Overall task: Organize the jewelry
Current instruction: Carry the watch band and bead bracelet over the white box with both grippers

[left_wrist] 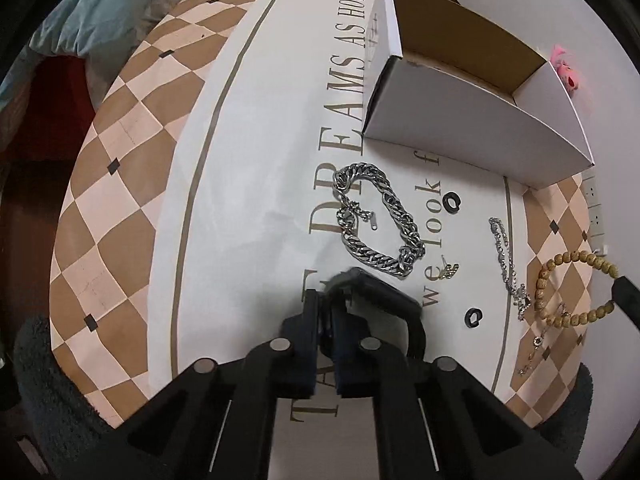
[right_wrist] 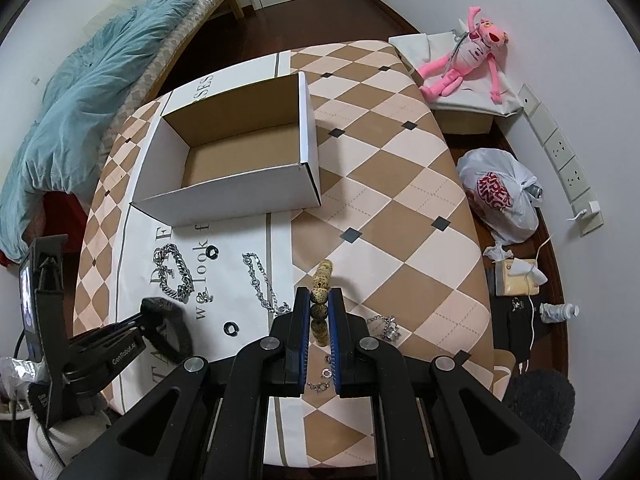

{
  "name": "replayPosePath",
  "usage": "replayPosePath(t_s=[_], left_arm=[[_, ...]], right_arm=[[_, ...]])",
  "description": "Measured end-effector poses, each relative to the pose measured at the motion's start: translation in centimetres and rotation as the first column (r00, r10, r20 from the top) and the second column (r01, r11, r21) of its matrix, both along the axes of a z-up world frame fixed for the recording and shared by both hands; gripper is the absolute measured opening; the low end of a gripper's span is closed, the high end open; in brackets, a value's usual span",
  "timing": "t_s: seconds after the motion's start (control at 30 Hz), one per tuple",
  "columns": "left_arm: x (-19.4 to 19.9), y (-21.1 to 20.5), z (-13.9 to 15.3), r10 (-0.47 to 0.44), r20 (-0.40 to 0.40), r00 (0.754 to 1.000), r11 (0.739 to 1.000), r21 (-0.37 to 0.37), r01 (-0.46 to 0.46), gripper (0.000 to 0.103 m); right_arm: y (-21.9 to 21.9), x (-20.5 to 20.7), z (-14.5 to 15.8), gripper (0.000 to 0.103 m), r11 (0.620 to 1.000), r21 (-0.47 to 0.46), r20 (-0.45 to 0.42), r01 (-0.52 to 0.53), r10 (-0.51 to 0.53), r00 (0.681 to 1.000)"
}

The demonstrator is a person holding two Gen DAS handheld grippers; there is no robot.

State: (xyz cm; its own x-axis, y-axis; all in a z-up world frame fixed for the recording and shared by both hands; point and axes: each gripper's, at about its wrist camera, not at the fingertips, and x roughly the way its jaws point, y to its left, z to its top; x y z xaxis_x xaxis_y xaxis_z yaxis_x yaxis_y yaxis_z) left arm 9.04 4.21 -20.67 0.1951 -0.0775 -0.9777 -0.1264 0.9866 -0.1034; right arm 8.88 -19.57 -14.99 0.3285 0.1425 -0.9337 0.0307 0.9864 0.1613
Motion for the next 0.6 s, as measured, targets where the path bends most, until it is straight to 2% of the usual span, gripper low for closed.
replayPosePath(t_s=[0.13,0.33,0.47,0.6], left_arm=[[-0.6,0.5,1.7,-0.009,0.035,0.999,1.000,-0.001,0.009,0.002],[0.5,-0.7,9.7,-0.060,0.177,0.982,0.997,-0.041,0.068,0.002],[3.7,-2.0,13.8,-0.097,0.242,0.965,0.990,-0.073,0.118,0.002],[8.3,-3.2,14.0,-0.136,0.250,0.959,0.986,-0.062,0.156,0.002]], right_arm=[[0.1,0.6,1.4,0.009,1.000,0.021,0.020,-0.008,0.007,1.000],[0.2,2.5,5.5,0.009,0.995,0.093,0.083,-0.042,0.034,0.996],[0.6,4.9,8.0,0.009,0.989,0.130,0.125,-0.076,0.060,0.990],[1.8,8.5,8.5,0.009,0.982,0.137,0.127,-0.127,0.110,0.986]])
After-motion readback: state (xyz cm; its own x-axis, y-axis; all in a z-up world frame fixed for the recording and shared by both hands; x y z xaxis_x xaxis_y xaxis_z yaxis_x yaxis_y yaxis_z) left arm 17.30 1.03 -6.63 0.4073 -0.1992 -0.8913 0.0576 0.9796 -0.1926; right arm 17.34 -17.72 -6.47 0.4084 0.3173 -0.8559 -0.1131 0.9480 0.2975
